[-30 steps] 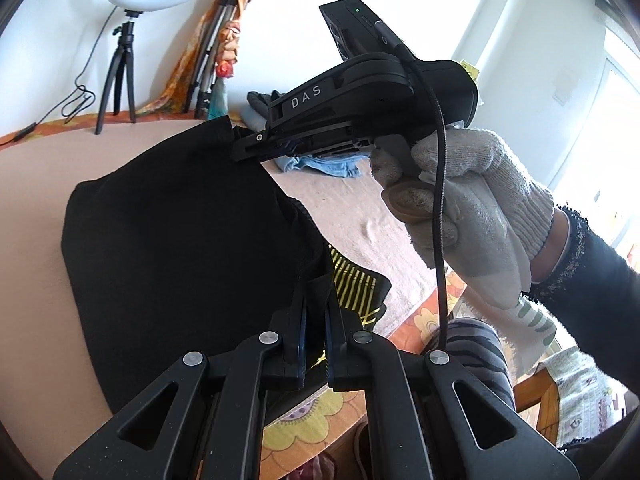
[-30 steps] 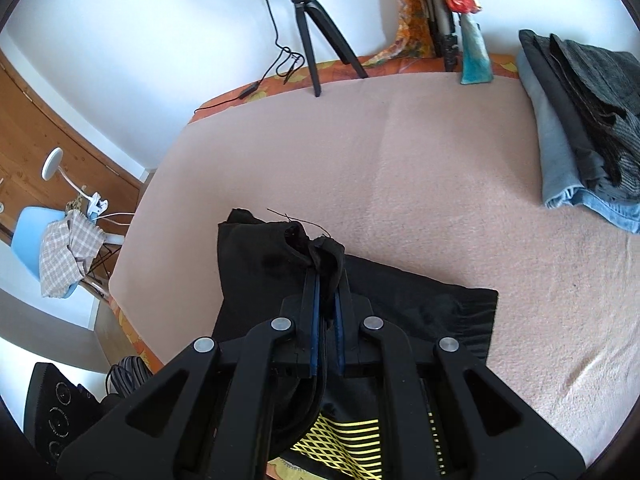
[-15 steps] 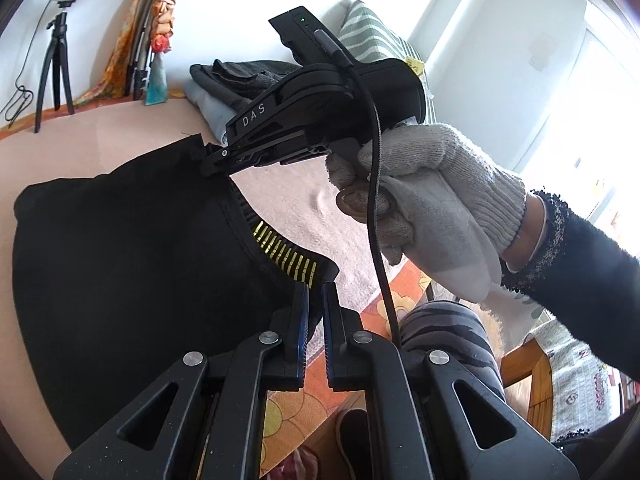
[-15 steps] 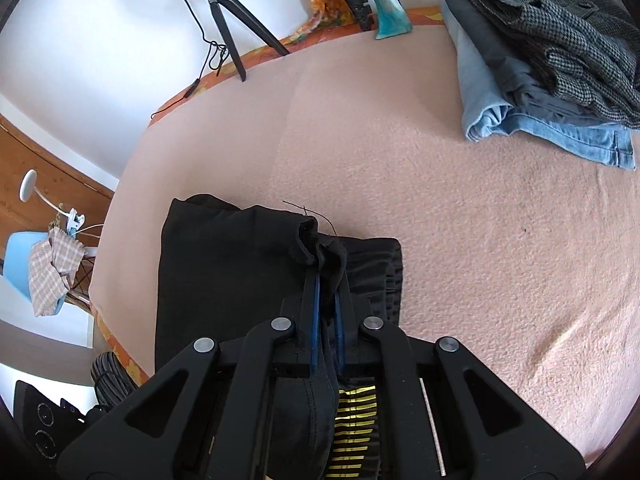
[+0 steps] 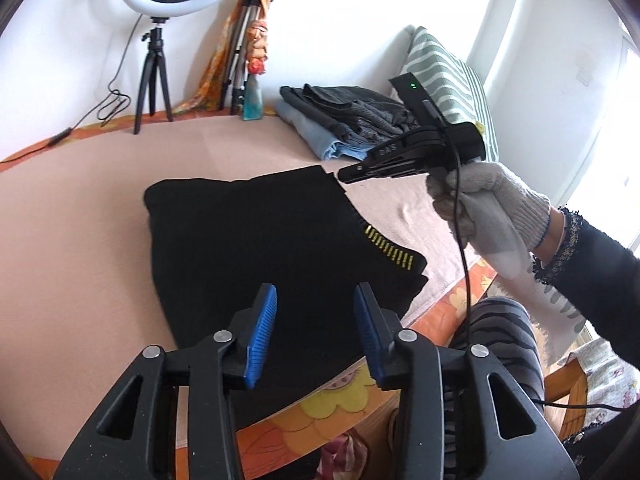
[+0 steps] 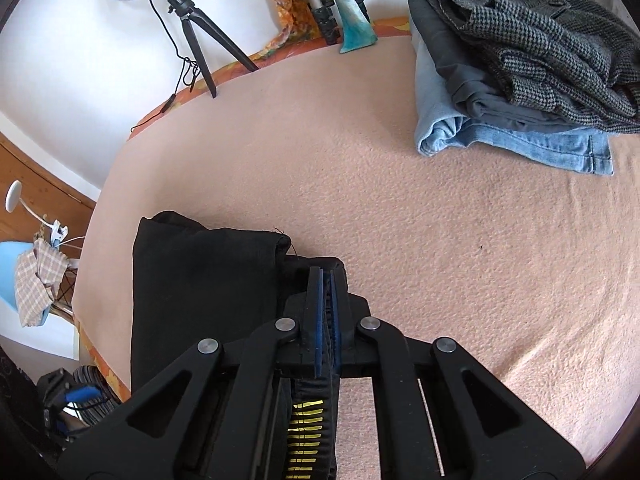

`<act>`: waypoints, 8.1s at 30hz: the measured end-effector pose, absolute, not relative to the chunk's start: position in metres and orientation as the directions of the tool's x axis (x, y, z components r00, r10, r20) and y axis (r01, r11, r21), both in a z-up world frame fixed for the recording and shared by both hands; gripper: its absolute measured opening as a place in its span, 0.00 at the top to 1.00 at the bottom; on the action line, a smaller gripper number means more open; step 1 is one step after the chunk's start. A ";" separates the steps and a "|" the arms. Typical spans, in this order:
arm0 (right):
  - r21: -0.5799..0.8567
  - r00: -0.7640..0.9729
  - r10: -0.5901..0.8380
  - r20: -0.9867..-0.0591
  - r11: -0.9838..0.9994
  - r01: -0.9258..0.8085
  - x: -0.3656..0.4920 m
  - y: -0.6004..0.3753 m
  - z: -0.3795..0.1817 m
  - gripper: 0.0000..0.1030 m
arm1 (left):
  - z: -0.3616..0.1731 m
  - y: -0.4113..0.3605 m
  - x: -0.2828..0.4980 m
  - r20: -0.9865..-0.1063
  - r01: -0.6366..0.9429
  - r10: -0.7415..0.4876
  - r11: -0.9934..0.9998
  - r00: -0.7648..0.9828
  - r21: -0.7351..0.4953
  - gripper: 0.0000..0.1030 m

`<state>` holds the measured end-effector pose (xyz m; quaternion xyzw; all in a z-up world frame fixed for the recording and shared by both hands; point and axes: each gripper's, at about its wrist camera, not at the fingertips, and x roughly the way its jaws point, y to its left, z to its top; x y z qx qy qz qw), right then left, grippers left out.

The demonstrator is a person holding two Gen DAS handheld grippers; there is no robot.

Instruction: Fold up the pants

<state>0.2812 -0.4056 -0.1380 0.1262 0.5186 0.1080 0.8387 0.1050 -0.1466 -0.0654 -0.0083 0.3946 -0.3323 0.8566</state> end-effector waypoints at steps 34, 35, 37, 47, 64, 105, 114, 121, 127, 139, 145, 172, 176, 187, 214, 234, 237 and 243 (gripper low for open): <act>0.490 0.329 0.457 -0.826 0.872 0.020 0.213 -0.430 -0.157 0.25 | -0.119 -0.086 0.240 -0.709 0.263 -0.614 0.790 0.348 -0.554 0.42; 0.520 0.318 0.483 -0.815 0.853 0.038 0.210 -0.435 -0.163 0.24 | -0.122 -0.086 0.246 -0.710 0.248 -0.618 0.786 0.339 -0.566 0.42; 0.566 0.296 0.525 -0.798 0.822 0.067 0.204 -0.441 -0.174 0.23 | -0.129 -0.086 0.256 -0.713 0.219 -0.622 0.782 0.324 -0.583 0.42; 0.711 0.247 0.678 -0.693 0.698 0.078 0.178 -0.449 -0.189 0.21 | -0.146 -0.093 0.279 -0.716 0.205 -0.637 0.770 0.286 -0.604 0.42; 0.697 0.259 0.663 -0.703 0.714 0.063 0.182 -0.409 -0.190 0.69 | -0.149 -0.104 0.290 -0.684 0.199 -0.648 0.759 0.336 -0.620 0.52; 0.343 0.399 0.378 -0.836 0.926 -0.159 0.158 -0.382 -0.106 0.88 | -0.071 -0.130 0.281 -0.594 0.360 -0.612 0.790 0.522 -0.497 0.89; 0.263 0.481 0.323 -0.815 0.946 -0.191 0.152 -0.397 -0.064 0.88 | -0.022 -0.163 0.283 -0.540 0.445 -0.646 0.763 0.539 -0.468 0.89; 0.208 0.563 0.271 -0.781 0.962 -0.175 0.153 -0.426 -0.021 0.88 | 0.024 -0.203 0.296 -0.494 0.516 -0.678 0.735 0.544 -0.440 0.89; 0.144 0.639 0.199 -0.743 0.980 -0.138 0.157 -0.461 0.019 0.88 | 0.064 -0.243 0.310 -0.448 0.579 -0.709 0.705 0.545 -0.411 0.89; 0.052 0.718 0.075 -0.692 0.997 -0.054 0.195 -0.529 0.058 0.88 | 0.109 -0.329 0.352 -0.388 0.653 -0.754 0.655 0.531 -0.380 0.89; -0.035 0.742 -0.014 -0.670 0.999 -0.014 0.225 -0.565 0.064 0.88 | 0.116 -0.373 0.384 -0.382 0.671 -0.756 0.651 0.532 -0.354 0.89; 0.328 0.635 0.191 -0.749 0.939 0.105 0.374 -0.707 -0.065 0.81 | 0.004 -0.451 0.519 -0.615 0.544 -0.547 0.810 0.568 -0.218 0.68; 0.367 0.628 0.188 -0.755 0.915 0.168 0.369 -0.722 -0.071 0.56 | 0.011 -0.442 0.519 -0.612 0.519 -0.522 0.830 0.594 -0.204 0.40; 0.290 0.669 0.083 -0.739 0.935 0.204 0.339 -0.706 -0.033 0.34 | 0.036 -0.424 0.475 -0.609 0.568 -0.557 0.798 0.564 -0.204 0.33; 0.147 0.777 -0.063 -0.627 0.969 0.197 0.212 -0.589 0.056 0.10 | 0.088 -0.327 0.277 -0.529 0.652 -0.648 0.727 0.548 -0.214 0.22; -0.017 0.830 -0.197 -0.522 0.975 0.221 0.140 -0.475 0.053 0.01 | 0.062 -0.238 0.174 -0.522 0.651 -0.632 0.738 0.573 -0.179 0.21; -0.027 0.839 -0.197 -0.508 0.977 0.214 0.134 -0.462 0.048 0.00 | 0.056 -0.228 0.166 -0.516 0.644 -0.632 0.742 0.578 -0.186 0.21; -0.053 0.845 -0.202 -0.495 0.978 0.202 0.128 -0.443 0.035 0.00 | 0.046 -0.216 0.159 -0.514 0.604 -0.589 0.781 0.624 -0.161 0.11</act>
